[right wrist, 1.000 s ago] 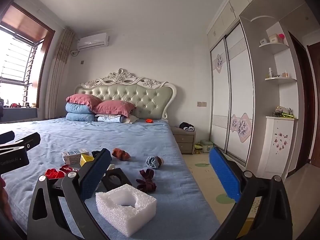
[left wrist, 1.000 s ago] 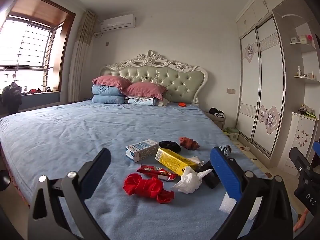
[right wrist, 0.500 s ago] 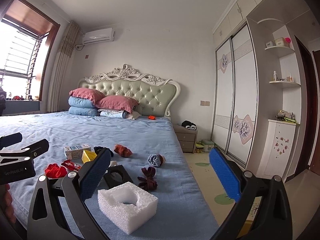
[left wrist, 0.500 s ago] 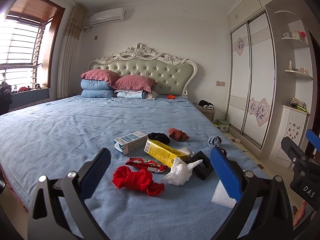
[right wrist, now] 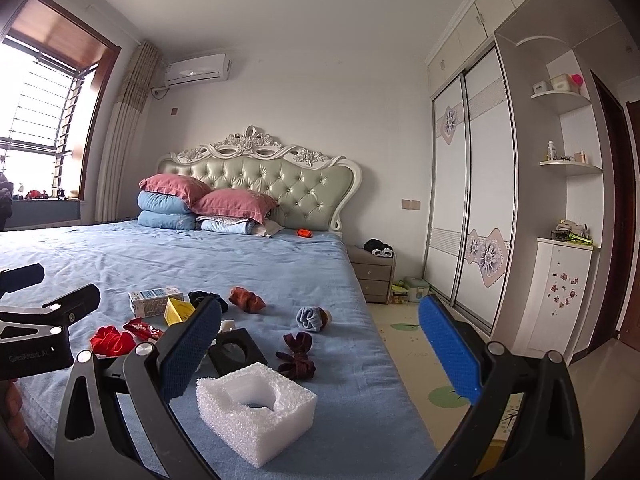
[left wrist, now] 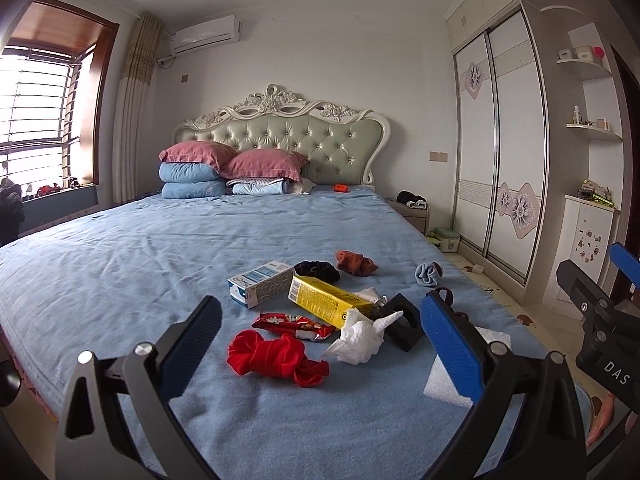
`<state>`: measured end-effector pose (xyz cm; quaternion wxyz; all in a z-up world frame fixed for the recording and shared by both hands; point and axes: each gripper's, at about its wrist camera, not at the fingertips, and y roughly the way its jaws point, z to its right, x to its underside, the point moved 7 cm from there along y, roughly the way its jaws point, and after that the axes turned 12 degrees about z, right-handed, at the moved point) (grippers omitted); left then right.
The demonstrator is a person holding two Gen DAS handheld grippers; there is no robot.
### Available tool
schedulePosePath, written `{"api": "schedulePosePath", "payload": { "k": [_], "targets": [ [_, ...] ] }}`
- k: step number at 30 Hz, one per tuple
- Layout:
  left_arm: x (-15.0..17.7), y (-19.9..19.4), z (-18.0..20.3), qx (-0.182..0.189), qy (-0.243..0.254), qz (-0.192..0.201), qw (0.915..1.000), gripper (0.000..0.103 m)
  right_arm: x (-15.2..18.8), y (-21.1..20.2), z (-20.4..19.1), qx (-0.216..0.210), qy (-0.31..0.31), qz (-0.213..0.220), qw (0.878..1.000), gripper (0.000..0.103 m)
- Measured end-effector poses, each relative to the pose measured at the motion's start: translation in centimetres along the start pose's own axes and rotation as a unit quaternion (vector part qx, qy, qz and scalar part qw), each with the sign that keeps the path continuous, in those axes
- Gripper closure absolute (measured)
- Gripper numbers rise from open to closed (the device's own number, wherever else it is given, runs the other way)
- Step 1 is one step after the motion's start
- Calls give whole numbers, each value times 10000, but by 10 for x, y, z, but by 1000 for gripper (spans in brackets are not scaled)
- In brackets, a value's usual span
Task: Collect trash
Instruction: 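Move both tools toward the items on the bed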
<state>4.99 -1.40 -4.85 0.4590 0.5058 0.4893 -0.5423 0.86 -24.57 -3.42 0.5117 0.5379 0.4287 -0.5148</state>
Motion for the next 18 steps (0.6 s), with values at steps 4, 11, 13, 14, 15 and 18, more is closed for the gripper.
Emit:
{"api": "schedulePosePath", "payload": {
  "k": [4, 11, 13, 14, 15, 18],
  "targets": [
    [2, 2, 1, 50, -41, -77, 9999, 4, 3, 1, 1, -30, 27, -41, 10000, 8],
    [8, 6, 3, 93, -54, -197, 9997, 4, 7, 3, 1, -85, 41, -84, 9999, 8],
    [8, 6, 4, 99, -25, -204, 9997, 4, 8, 3, 0, -99, 36, -96, 9999, 8],
    [9, 6, 5, 101, -13, -209, 9997, 4, 8, 4, 0, -101, 37, -106, 9999, 8],
    [9, 7, 6, 107, -7, -216, 9997, 4, 9, 4, 0, -110, 41, -112, 9999, 8],
    [10, 8, 7, 140, -6, -232, 9996, 4, 8, 3, 1, -105, 48, -97, 9999, 8]
  ]
}}
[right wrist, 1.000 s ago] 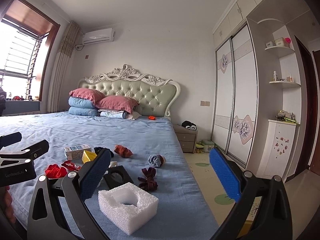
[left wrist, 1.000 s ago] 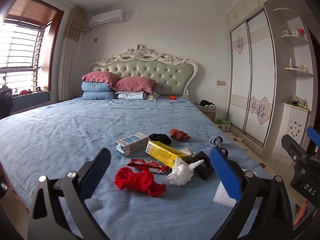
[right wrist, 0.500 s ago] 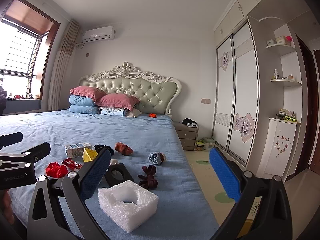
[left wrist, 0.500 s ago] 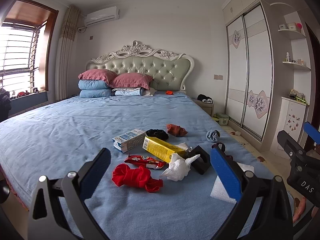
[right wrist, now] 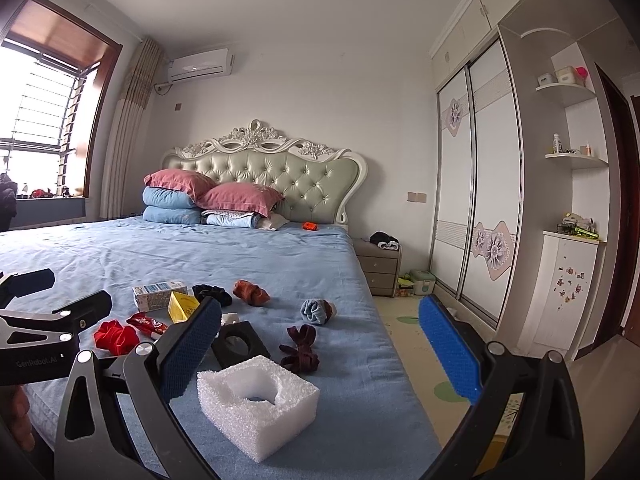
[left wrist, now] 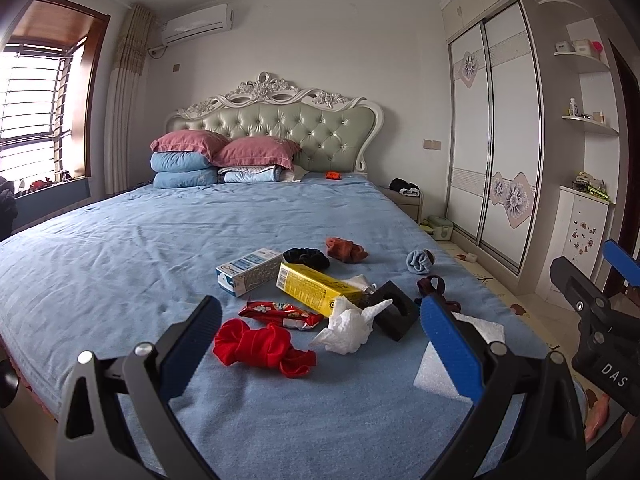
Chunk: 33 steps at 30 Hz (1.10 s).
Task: Collect trash
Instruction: 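Move both tools toward the items on the bed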
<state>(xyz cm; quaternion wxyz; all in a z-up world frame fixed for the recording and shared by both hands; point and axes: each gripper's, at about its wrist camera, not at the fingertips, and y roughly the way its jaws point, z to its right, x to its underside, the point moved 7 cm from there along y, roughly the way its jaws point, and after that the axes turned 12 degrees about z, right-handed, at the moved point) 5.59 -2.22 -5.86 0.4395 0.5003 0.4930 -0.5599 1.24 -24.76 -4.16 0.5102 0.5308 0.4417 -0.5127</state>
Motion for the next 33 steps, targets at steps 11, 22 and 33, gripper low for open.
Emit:
{"api": "schedulePosePath", "payload": {
  "k": [11, 22, 33],
  "targets": [
    [-3, -1, 0, -37, 3, 76, 10000, 4, -2, 0, 2, 37, 28, 31, 10000, 8],
    [-3, -2, -1, -52, 17, 86, 9999, 4, -2, 2, 0, 24, -9, -34, 10000, 8],
    [10, 7, -2, -21, 12, -100, 9999, 4, 19, 8, 1, -70, 12, -363, 9993, 8]
  ]
}}
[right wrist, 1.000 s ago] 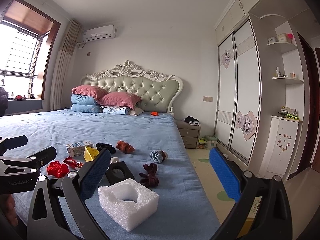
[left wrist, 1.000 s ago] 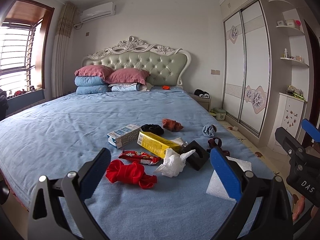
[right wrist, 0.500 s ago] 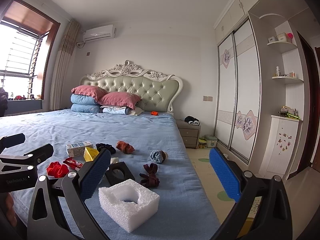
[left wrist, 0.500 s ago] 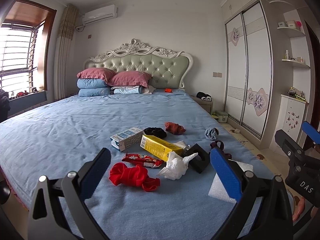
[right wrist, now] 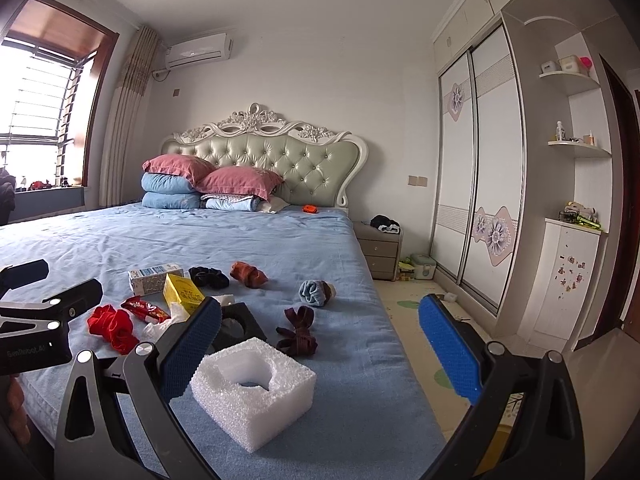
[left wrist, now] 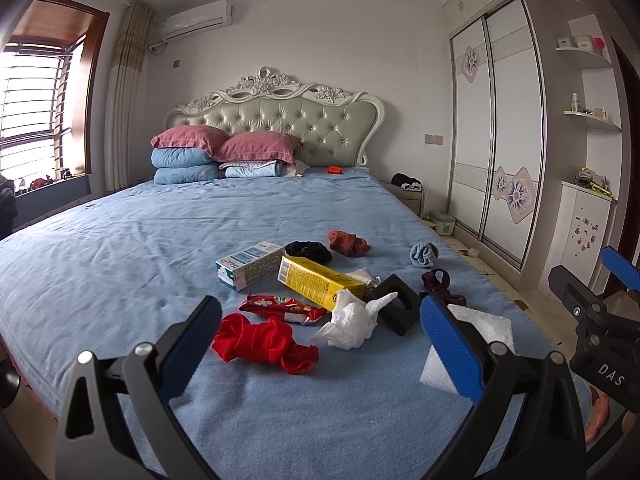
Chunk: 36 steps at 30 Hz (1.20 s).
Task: Collect trash
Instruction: 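Move both tools toward the items on the bed, then grasp the white foam block with the right gripper and lift it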
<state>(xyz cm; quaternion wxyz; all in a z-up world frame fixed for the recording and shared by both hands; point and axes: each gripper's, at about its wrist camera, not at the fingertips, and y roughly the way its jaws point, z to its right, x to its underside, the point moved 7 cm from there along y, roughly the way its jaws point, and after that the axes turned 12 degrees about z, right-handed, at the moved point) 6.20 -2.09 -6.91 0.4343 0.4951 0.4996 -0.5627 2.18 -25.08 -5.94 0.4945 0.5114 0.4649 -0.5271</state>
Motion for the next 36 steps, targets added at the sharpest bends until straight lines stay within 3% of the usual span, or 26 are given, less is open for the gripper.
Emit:
{"api": "schedulePosePath", "payload": {
  "k": [6, 15, 19, 30, 33, 36],
  "targets": [
    [9, 3, -5, -40, -22, -87, 10000, 4, 21, -1, -16, -560, -75, -207, 9982, 8],
    [7, 3, -9, -70, -7, -55, 10000, 4, 46, 19, -32, -1577, -429, -602, 9847, 8],
    [6, 6, -6, -45, -17, -64, 10000, 4, 59, 34, -31, -2102, -464, -1032, 9711, 8],
    [9, 19, 14, 30, 111, -177, 9998, 4, 94, 73, -39, -3262, -425, -2317, 9155, 8],
    [12, 24, 20, 48, 152, -234, 9996, 4, 104, 77, -48, -3350, -565, -2602, 9038, 8],
    [16, 28, 25, 64, 202, -290, 9994, 4, 110, 75, -53, -3291, -804, -2658, 9025, 15]
  ]
}}
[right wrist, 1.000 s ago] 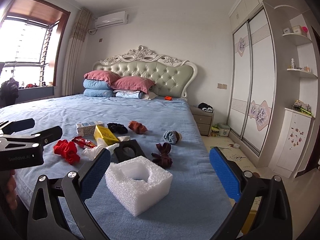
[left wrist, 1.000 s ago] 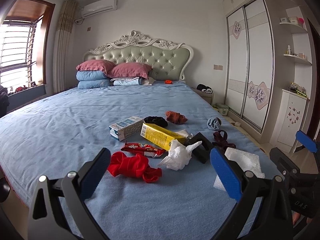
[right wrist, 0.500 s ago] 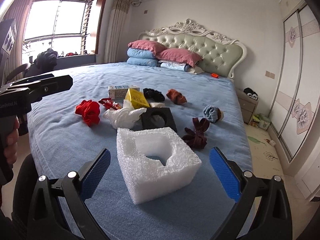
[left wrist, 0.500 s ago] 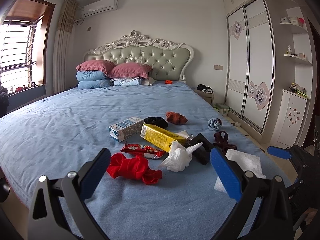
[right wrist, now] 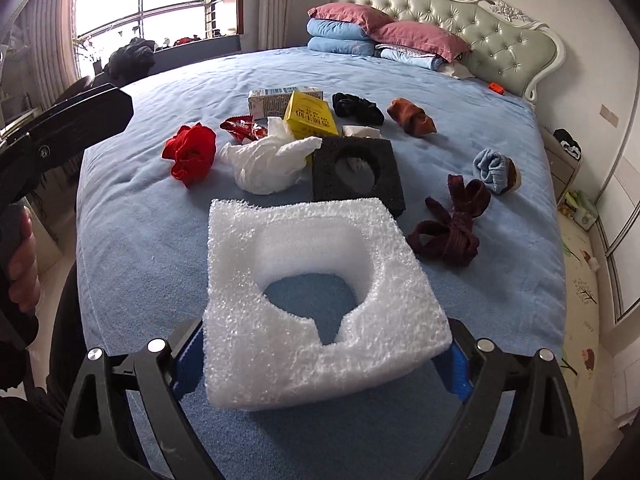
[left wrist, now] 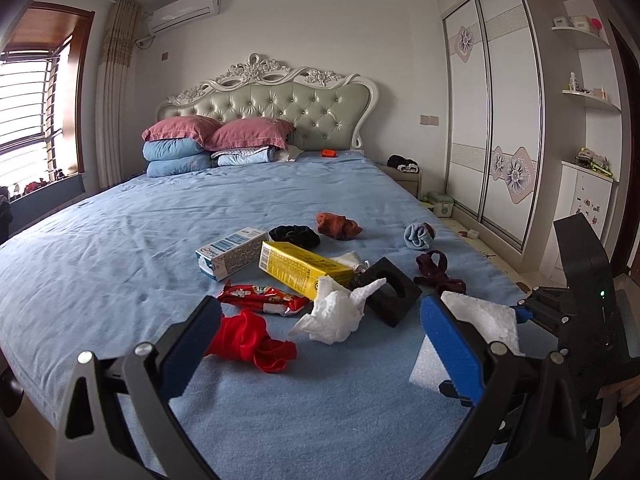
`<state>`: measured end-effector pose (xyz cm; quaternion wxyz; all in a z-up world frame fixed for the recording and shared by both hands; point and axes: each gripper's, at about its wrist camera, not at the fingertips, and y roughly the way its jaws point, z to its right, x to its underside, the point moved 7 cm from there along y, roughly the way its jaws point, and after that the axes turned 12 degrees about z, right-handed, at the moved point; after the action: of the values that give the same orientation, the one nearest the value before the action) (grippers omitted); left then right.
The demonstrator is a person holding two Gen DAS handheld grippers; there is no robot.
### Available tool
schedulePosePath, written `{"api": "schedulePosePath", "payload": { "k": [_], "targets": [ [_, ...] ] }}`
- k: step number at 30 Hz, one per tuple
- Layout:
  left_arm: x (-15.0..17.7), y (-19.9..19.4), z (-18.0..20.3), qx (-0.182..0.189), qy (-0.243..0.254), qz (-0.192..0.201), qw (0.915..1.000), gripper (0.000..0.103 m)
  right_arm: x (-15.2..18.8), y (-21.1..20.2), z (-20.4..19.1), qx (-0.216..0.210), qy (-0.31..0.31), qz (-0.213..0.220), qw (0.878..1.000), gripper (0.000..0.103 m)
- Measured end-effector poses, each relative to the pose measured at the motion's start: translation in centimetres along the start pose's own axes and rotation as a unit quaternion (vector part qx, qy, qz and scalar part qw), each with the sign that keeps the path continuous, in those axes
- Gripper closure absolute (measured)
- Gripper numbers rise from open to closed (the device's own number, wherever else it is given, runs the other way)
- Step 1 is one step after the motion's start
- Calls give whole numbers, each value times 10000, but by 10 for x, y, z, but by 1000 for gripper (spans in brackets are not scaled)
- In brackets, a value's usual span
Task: Collect trash
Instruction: 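Grasp the white foam block with the right gripper and lift it, then grasp the red cloth with the left gripper while the right gripper holds the foam block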
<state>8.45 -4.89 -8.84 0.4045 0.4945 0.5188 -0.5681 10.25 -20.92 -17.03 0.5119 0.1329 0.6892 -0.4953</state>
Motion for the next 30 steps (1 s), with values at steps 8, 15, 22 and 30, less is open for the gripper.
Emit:
{"api": "schedulePosePath", "payload": {
  "k": [8, 15, 22, 30],
  "targets": [
    [13, 15, -9, -172, -68, -221, 9996, 4, -15, -34, 6, 737, 59, 746, 9945, 17],
    [28, 35, -41, -210, -374, -502, 9978, 4, -34, -45, -7, 956, 165, 1180, 9883, 17],
    [45, 51, -78, -412, -595, -823, 9940, 4, -41, -27, -15, 739, 379, 1102, 9904, 17],
    [64, 88, -92, -505, -848, -1512, 9836, 41, -50, -18, -19, 729, 408, 1040, 9911, 17]
  ]
}}
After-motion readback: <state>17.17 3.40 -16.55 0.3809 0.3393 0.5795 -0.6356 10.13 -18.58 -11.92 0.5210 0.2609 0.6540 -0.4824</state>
